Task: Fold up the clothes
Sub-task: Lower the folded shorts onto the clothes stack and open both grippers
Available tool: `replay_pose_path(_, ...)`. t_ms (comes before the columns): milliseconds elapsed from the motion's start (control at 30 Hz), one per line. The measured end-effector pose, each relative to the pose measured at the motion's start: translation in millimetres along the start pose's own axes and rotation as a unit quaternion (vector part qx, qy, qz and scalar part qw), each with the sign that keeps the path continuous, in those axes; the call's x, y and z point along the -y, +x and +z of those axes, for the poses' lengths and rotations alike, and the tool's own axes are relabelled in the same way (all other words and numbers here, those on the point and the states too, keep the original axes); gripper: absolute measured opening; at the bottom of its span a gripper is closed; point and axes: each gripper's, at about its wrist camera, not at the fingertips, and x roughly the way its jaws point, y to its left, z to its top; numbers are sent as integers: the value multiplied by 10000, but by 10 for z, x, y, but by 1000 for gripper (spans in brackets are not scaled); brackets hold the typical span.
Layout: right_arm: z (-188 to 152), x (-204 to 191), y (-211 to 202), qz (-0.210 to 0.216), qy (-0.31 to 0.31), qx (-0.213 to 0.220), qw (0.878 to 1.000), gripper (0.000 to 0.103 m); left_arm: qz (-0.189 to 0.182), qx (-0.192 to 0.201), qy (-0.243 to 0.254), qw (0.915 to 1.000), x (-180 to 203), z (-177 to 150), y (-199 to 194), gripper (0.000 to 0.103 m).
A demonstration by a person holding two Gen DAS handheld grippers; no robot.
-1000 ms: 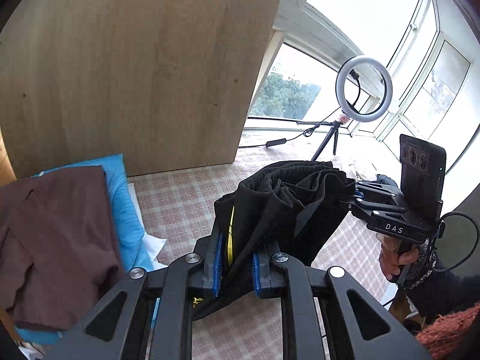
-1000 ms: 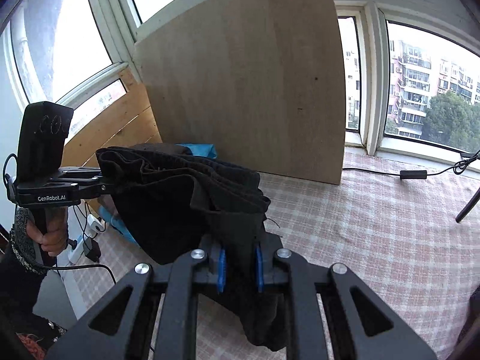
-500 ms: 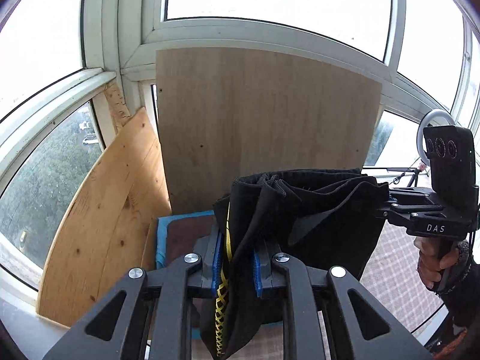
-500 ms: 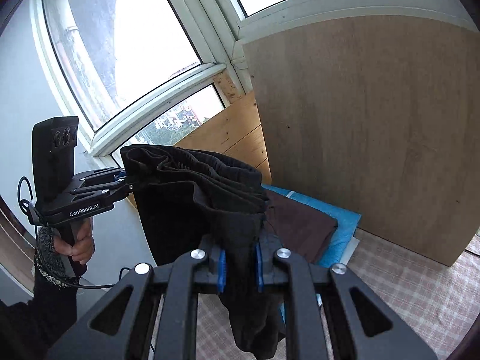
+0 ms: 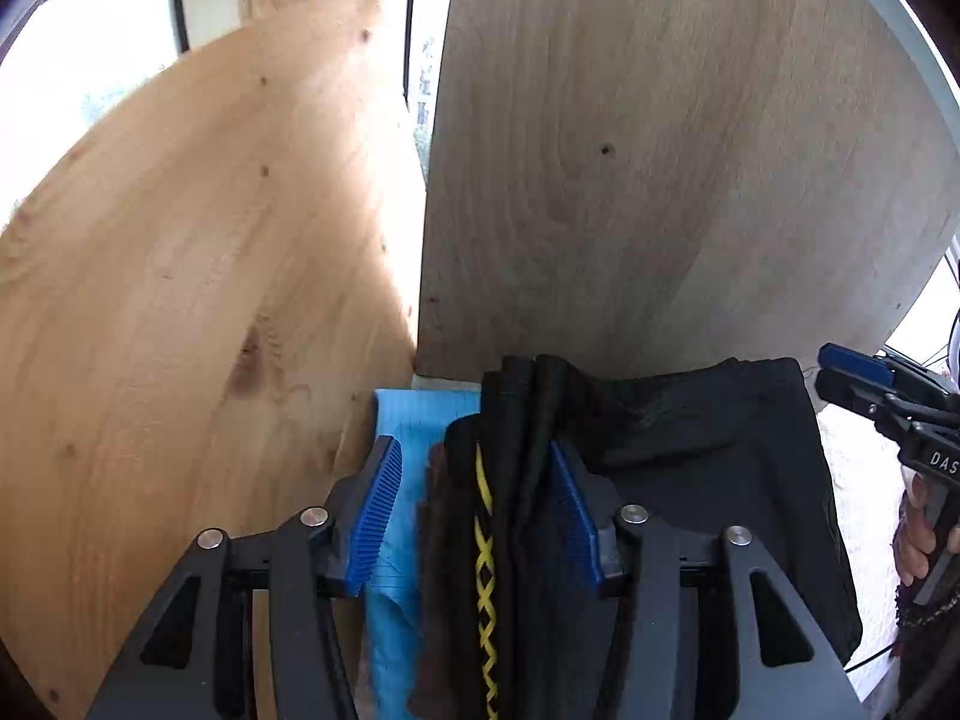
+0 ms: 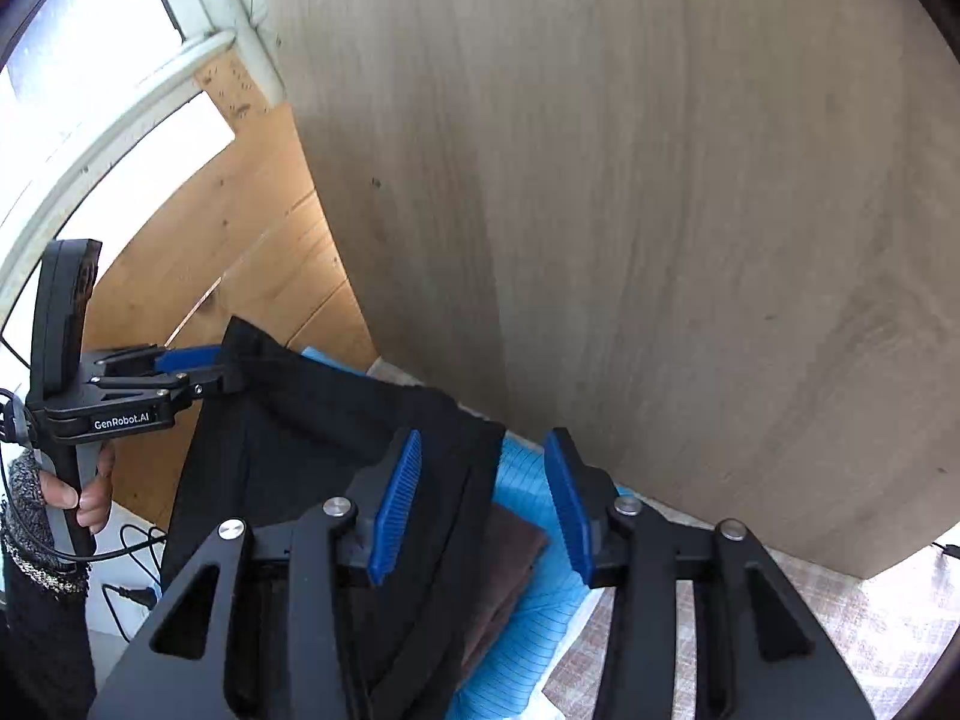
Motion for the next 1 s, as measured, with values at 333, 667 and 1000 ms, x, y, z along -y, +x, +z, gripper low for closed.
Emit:
replay_pose_path(333,-157,-770,154,321,-1231,-27,9919,45,-1008,303,568,9928,400,-258,-36,49)
replay_pose_path(667,-247,-26,378,-356,-208,-260,9988,51,-8,329,64,9994,96,-153,207,36)
replay_pose_path(1000,-1201,-640,-590,-182,-1277,-112,9916,56,-695,199,641,9953,559,-1174,-217,55)
